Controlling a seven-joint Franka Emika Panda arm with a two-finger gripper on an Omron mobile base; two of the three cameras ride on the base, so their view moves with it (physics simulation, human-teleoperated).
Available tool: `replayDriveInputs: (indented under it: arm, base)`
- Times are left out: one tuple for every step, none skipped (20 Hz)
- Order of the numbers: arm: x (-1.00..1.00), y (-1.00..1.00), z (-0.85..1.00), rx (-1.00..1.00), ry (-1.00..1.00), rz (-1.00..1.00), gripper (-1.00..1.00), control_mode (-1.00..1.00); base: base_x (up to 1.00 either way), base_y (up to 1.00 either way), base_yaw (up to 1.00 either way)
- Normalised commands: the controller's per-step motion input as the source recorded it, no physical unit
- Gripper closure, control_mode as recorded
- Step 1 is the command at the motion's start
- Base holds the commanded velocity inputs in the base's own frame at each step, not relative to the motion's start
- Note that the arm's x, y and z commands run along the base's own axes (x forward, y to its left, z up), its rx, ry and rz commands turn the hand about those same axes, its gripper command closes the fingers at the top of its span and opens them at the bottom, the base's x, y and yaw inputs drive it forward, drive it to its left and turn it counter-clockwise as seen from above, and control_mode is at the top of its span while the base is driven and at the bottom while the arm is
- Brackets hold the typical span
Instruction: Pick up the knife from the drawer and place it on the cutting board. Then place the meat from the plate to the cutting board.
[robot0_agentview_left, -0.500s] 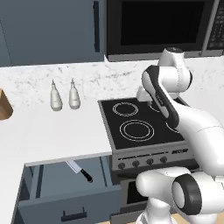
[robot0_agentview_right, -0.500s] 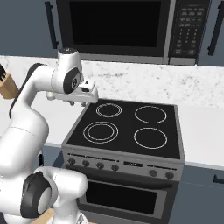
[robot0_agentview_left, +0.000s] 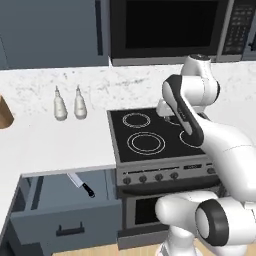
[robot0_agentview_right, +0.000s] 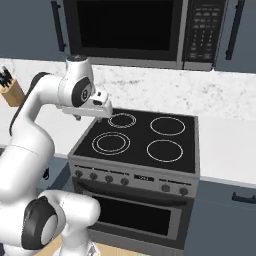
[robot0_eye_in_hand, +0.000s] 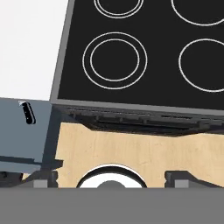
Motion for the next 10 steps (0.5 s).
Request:
replayDriveInputs:
  arm:
    - [0.0,0.0,0.0,0.0,0.0,0.0,-1.0,1.0]
    - [0.0,0.0,0.0,0.0,0.0,0.0,-1.0,1.0]
    - [0.0,0.0,0.0,0.0,0.0,0.0,-1.0,1.0]
    - [0.0,0.0,0.0,0.0,0.0,0.0,-1.0,1.0]
    - [0.0,0.0,0.0,0.0,0.0,0.0,-1.0,1.0]
    - [0.0,0.0,0.0,0.0,0.0,0.0,-1.0,1.0]
    - [0.0,0.0,0.0,0.0,0.0,0.0,-1.0,1.0]
    - [0.0,0.0,0.0,0.0,0.0,0.0,-1.0,1.0]
    - [0.0,0.0,0.0,0.0,0.0,0.0,-1.0,1.0]
    - [0.0,0.0,0.0,0.0,0.0,0.0,-1.0,1.0]
  base:
    - [-0.32,-0.84,0.35]
    - [-0.09,-0.7,0.42]
    - [0.0,-0.59,0.51]
    - [0.09,-0.43,0.63]
    - [0.26,-0.26,0.69]
    - [0.31,-0.1,0.77]
    - [0.34,-0.03,0.78]
    - [0.36,0.0,0.81]
    - [0.31,0.0,0.83]
    - [0.32,0.0,0.85]
